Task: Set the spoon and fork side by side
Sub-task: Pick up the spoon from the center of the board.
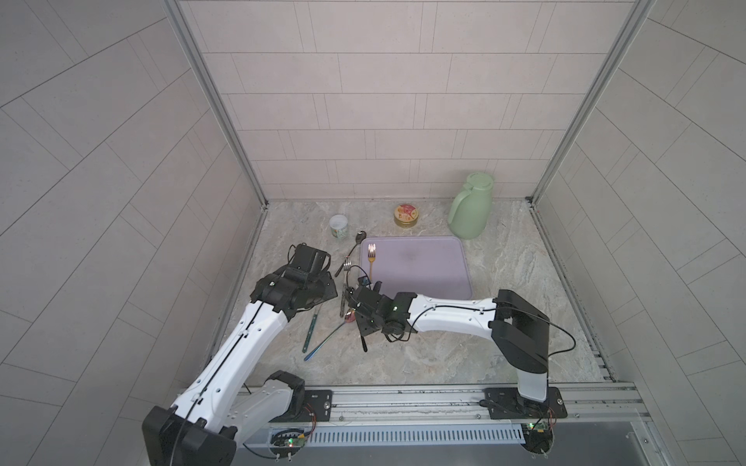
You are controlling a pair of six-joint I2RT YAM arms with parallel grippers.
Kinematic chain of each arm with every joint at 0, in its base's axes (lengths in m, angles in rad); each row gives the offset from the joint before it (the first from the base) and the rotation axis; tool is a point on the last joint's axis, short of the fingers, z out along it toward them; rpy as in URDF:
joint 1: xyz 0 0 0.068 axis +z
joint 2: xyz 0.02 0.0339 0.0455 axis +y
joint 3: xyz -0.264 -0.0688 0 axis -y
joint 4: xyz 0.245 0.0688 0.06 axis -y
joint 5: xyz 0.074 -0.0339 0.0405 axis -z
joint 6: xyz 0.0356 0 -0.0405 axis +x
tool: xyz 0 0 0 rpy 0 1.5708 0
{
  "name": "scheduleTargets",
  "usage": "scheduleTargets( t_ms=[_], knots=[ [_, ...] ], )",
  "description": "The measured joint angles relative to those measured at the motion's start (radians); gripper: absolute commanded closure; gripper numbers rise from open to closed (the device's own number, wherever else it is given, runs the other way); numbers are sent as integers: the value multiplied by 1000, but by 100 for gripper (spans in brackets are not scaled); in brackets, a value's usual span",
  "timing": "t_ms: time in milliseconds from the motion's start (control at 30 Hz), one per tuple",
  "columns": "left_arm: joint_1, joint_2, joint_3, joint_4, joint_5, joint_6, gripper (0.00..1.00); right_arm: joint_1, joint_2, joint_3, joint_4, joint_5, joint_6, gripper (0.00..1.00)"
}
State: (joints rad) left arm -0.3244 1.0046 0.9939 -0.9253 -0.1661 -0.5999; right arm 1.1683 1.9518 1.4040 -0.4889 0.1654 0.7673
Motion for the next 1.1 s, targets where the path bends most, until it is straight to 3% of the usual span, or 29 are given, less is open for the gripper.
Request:
scheduleTargets(
  t_ms=[100,233,533,867,1033,1100],
  knots=[
    [14,-31,6,-31,-9,2,50,18,51,55,-19,0,1,62],
    [17,-63,13,-58,-11,2,50,23,107,99,-38,-1,-3,67],
    [17,-184,46,-90,-21,14,50,21,175,160,-91,16,-5,72],
    [17,-205,51,-97,-19,30,50,20,218,200,-113,36,-19,81],
    [17,-208,51,-97,-16,31,50,14,235,229,-120,39,-23,98],
    [17,-208,51,-97,-16,32,50,10,237,239,-124,37,-31,100]
  ],
)
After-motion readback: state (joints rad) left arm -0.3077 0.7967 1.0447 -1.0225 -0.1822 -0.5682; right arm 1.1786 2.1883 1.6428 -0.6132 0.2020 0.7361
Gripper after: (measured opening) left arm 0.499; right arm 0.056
